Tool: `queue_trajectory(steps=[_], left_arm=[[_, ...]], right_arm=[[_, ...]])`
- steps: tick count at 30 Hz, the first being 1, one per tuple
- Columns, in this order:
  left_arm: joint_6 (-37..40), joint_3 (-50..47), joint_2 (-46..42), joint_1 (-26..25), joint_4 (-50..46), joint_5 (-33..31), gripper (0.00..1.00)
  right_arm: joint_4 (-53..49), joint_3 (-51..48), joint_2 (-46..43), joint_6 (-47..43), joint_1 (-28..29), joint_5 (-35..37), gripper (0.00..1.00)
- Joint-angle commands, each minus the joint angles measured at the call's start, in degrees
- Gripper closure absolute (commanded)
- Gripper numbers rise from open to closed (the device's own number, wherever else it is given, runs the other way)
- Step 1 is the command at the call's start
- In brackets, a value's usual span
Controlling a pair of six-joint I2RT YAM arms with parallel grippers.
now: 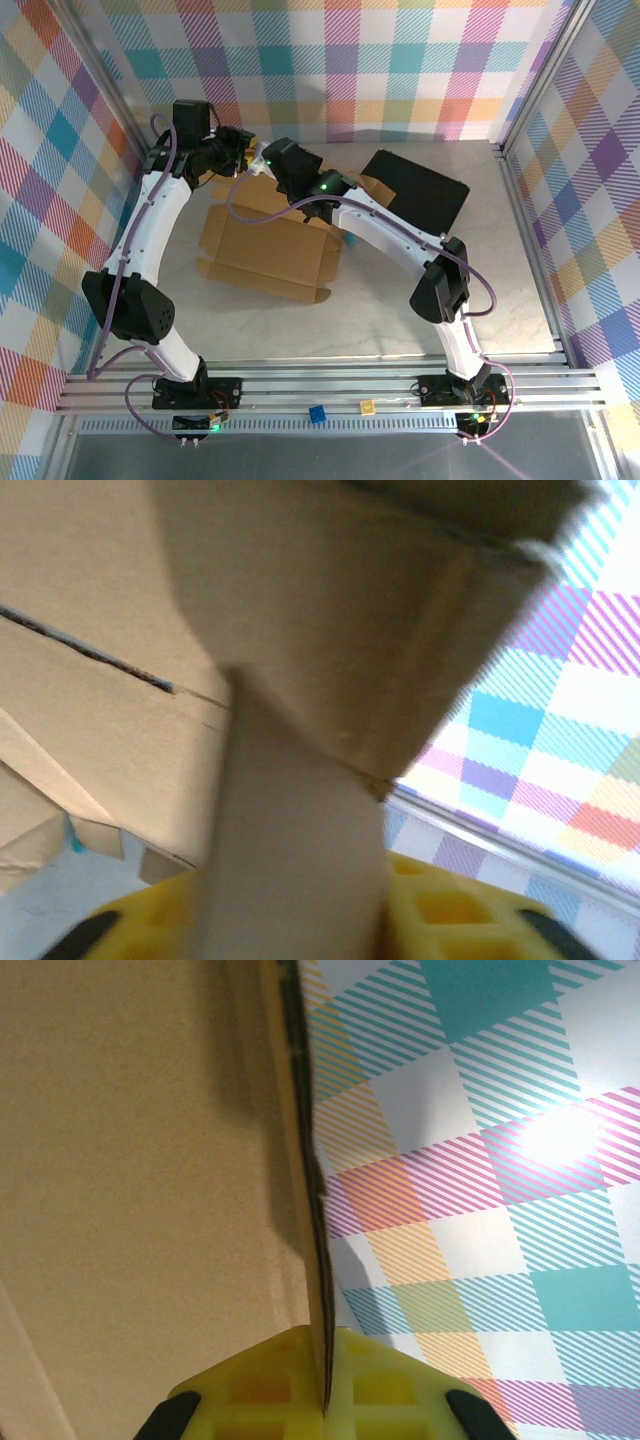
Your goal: Fold the paper box
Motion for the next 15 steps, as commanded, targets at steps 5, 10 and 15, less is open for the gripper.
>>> queue_trajectory(steps=[5,10,15], left_arm=[[0.5,-4.3,-3.2,0.4,-0.9,-2.6,1.0],[-6.1,-13.4,-8.0,2.4,7.0,-2.9,1.0],[-9.9,-20.6,-11.4,3.0,14.0,-3.0,1.0]], right_arm=[[1.0,2.3,-4.2,6.3,0.6,2.2,0.69],[-20.8,11.0,-9.0,40.8,0.6,-3.7,0.32],[-22.5,-2.6,-21.8,79.3,0.5,-22.8,0.23]])
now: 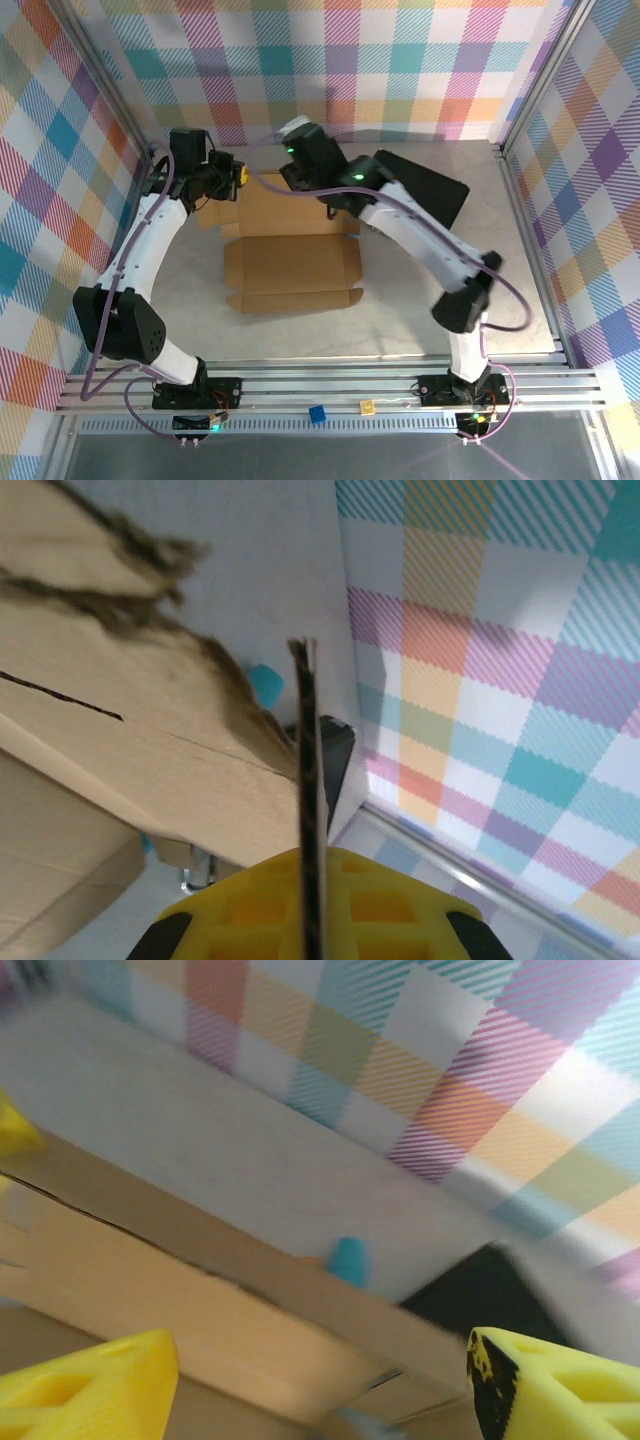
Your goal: Fold the paper box
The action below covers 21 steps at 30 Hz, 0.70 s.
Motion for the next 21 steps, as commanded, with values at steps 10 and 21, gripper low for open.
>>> queue_trajectory(steps=[10,21], left_arm=[[-3.8,-7.4,-5.7,0.4,9.6,0.6,1.0],[-3.5,-9.5,-7.7,0.3,10.5,2.7,1.0]], right_arm=[[32.4,-34.2,-17.0,85.8,-1.0,-18.6,0.23],[47.7,-40.8,-8.5,98.7,-3.5,-15.2,0.36]])
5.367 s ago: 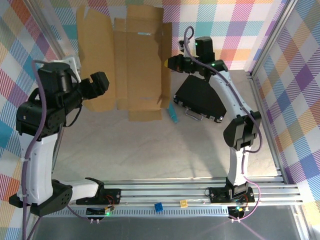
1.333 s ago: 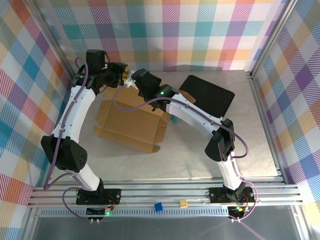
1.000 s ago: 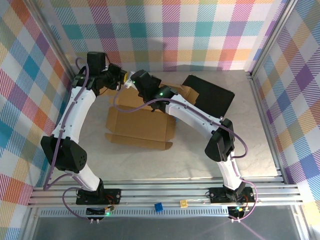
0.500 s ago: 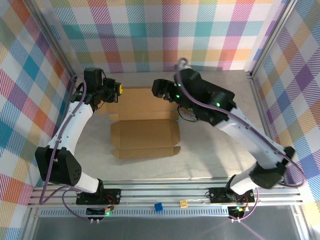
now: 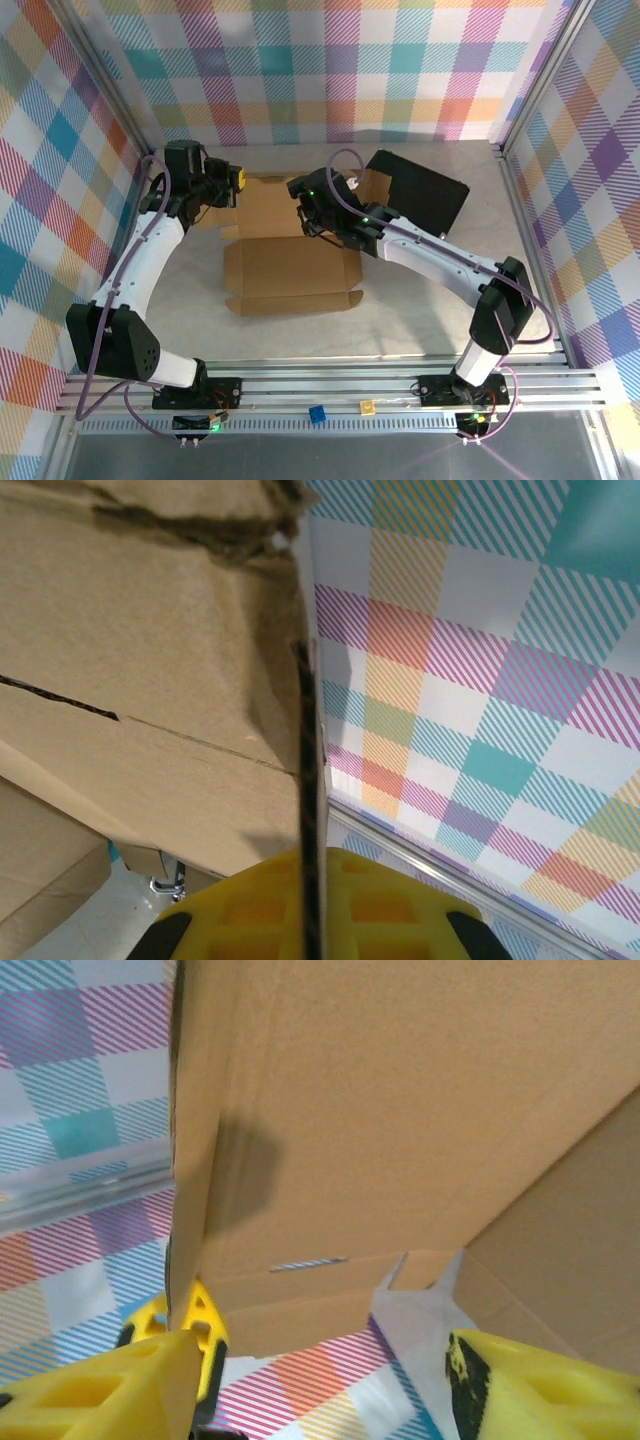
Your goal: Fold the paper box
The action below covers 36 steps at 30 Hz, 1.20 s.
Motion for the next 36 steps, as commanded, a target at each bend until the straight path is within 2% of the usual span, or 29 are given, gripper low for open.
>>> queue_trajectory(steps=[1,6,9,13,20,27,31,32,33,34,36], left_arm=[[-0.5,-1.5,-2.3,0.2,2.3,2.0,1.0],[-0.3,-2.6,-2.5,0.2,2.3,2.5,1.0],[-0.5,-2.7,-2.2,0.0,2.8,2.9,1.0],[-0.6,-2.3,-1.9,-0.2,3.1,3.0,1.0],[-0.6,-2.6,-1.9,-0.7,3.3,3.2,1.0],[-0.4,-3.6,-2.2,-0.8,3.4,3.8,1.0],[0.1,-3.7,-2.3,-0.8,3.2,4.6,1.0],[0.8,-3.3,-2.4,-0.6,2.1,4.8,0.94],[1.7,-2.6,-2.7,-0.5,0.9,4.9,0.82],[3.0,-1.6,-3.1,-0.3,-0.8,4.9,0.66],[6.6,0.7,-4.6,0.3,-5.0,4.5,0.46]], right_arm=[[15.1,-2.1,1.6,4.9,-1.5,2.8,0.38],[24.4,-3.5,3.1,2.5,-1.7,3.8,0.44],[21.7,-2.3,3.8,3.6,-1.7,3.0,0.44],[20.7,-1.9,6.3,6.4,-1.7,2.7,0.49],[26.3,-1.3,9.9,5.7,-1.8,5.9,0.57],[29.0,-0.1,12.8,6.1,-2.1,5.9,0.7],[29.1,-1.0,12.6,6.3,-2.6,5.7,0.83],[29.1,-1.6,12.2,6.6,-2.7,5.8,0.89],[28.9,-2.2,11.7,6.6,-2.7,5.9,0.93],[28.2,-2.8,11.0,6.7,-2.8,5.9,0.96],[26.3,-3.8,9.5,6.7,-2.9,6.0,1.0]])
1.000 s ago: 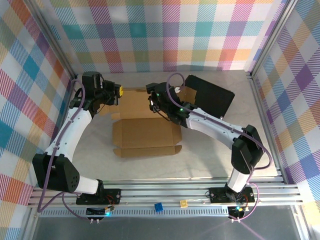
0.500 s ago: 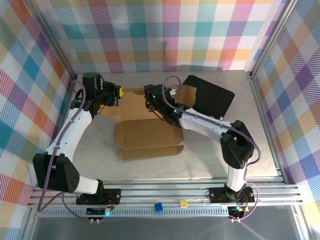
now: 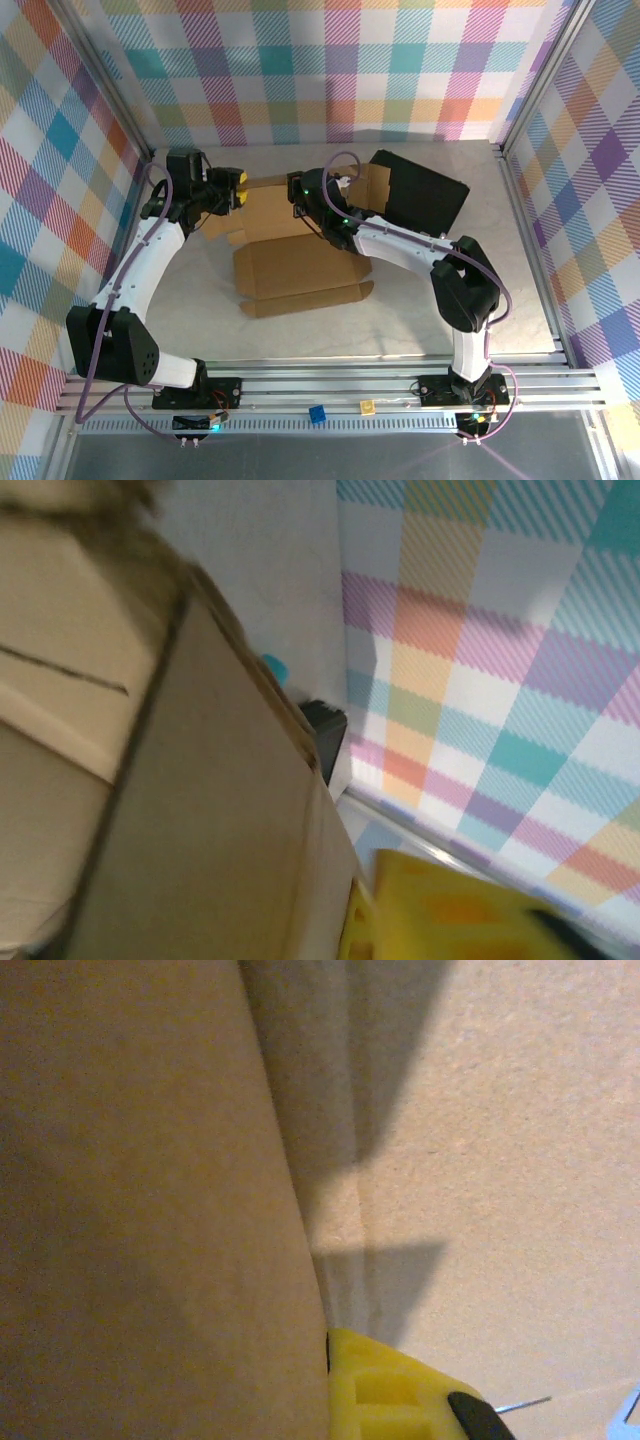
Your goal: Fold the paper box
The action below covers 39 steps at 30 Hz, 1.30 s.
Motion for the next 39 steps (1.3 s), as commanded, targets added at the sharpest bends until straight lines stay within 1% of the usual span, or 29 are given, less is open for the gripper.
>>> queue_trajectory(steps=[1,2,3,5,8,11,16,20,26,32,39], left_arm=[[6.9,4.7,-4.2,0.8,-6.3,2.1,0.39],[9.5,5.5,-5.1,1.2,-8.2,1.7,0.34],[12.0,6.1,-5.7,1.5,-9.7,1.3,0.32],[17.5,8.1,-6.9,1.9,-15.1,0.1,0.31],[20.4,9.5,-7.8,2.5,-19.8,-0.9,0.32],[22.4,10.8,-7.3,2.6,-22.4,-2.6,0.37],[21.7,9.2,-3.7,2.5,-18.6,0.7,0.47],[22.2,8.1,-0.5,2.2,-16.1,2.4,0.5],[22.3,8.6,2.9,1.7,-11.1,3.4,0.52],[24.4,9.1,5.8,0.7,-11.8,4.1,0.52],[24.1,8.9,7.5,-0.9,-9.7,4.7,0.52]], right_arm=[[-1.2,-2.3,-2.8,0.5,-0.6,0.5,1.0],[-1.8,-3.1,-3.5,0.6,-0.9,0.4,1.0],[-2.2,-3.7,-4.1,0.6,-1.1,0.3,1.0],[-2.5,-4.9,-5.0,1.0,-1.5,0.3,1.0],[-3.3,-5.2,-5.7,1.2,-2.3,-0.2,1.0],[-4.0,-4.4,-5.9,1.3,-2.9,-0.8,1.0],[-5.6,-3.1,-6.0,1.5,-3.4,-2.1,1.0],[-6.5,-2.9,-6.2,1.9,-4.0,-3.3,1.0],[-7.4,-3.2,-6.7,1.9,-4.5,-4.5,1.0],[-8.4,-2.5,-6.8,1.6,-4.9,-5.1,1.0],[-8.8,-1.8,-6.6,1.6,-5.0,-5.7,1.0]])
